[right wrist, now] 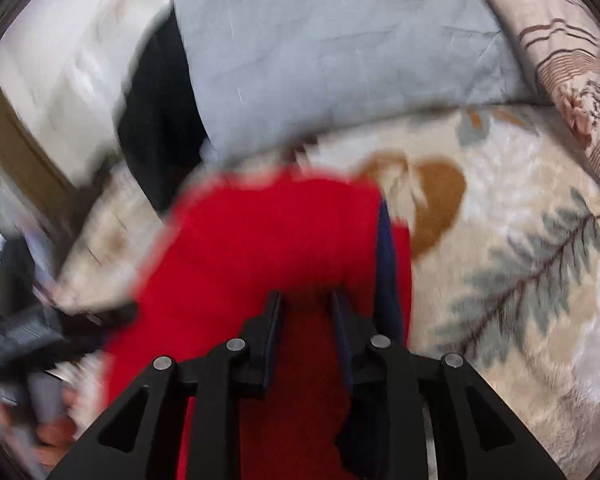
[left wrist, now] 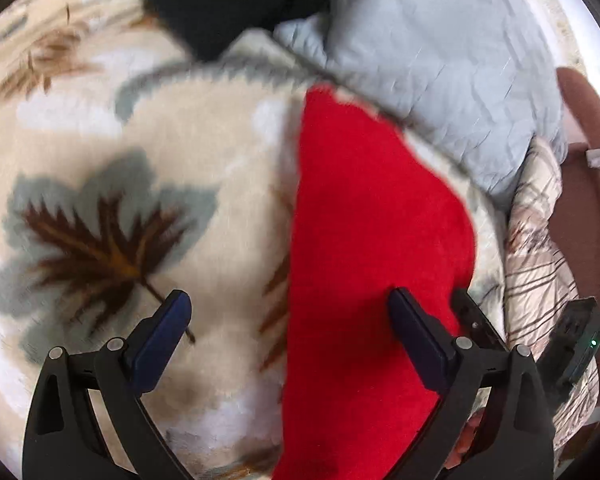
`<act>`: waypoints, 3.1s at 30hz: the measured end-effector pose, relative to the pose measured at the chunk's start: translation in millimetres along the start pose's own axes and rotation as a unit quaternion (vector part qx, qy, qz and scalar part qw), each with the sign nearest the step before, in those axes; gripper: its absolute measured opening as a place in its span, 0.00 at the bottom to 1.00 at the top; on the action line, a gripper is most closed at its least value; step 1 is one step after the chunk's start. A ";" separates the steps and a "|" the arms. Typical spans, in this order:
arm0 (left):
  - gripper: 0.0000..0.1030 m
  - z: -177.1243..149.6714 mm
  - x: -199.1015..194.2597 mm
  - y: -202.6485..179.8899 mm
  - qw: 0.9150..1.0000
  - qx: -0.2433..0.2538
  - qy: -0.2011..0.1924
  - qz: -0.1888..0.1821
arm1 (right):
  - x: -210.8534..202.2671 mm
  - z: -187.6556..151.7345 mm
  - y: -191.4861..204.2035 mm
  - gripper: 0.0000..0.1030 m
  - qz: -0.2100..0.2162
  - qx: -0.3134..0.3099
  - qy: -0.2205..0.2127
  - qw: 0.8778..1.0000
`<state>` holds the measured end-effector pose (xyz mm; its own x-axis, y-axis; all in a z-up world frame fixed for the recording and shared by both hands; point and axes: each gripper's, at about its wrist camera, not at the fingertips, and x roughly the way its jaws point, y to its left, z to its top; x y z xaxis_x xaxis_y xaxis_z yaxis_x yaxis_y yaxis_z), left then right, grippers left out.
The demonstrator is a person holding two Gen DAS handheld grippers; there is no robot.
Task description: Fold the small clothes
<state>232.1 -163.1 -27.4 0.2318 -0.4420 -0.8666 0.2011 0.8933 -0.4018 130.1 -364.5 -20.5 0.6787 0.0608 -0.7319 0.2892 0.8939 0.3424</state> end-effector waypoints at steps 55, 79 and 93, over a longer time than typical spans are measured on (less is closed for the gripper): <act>0.55 -10.4 8.1 -25.8 0.994 0.003 0.037 -0.099 | -19.1 -26.4 -35.0 0.39 0.118 0.085 -0.034 0.989; 0.52 -80.0 -92.2 61.8 0.999 0.000 -0.035 -0.028 | -54.3 -83.3 92.1 0.35 0.154 -0.029 0.001 0.988; 0.62 -82.5 -125.9 95.0 0.992 0.018 -0.087 -0.093 | -83.1 -84.5 87.1 0.50 0.088 0.020 -0.087 0.992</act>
<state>143.6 -15.9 19.1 0.3473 -0.6095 -0.7126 0.2891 0.7925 -0.5369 41.8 -254.1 20.4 0.8263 0.1341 -0.5471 0.1800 0.8574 0.4821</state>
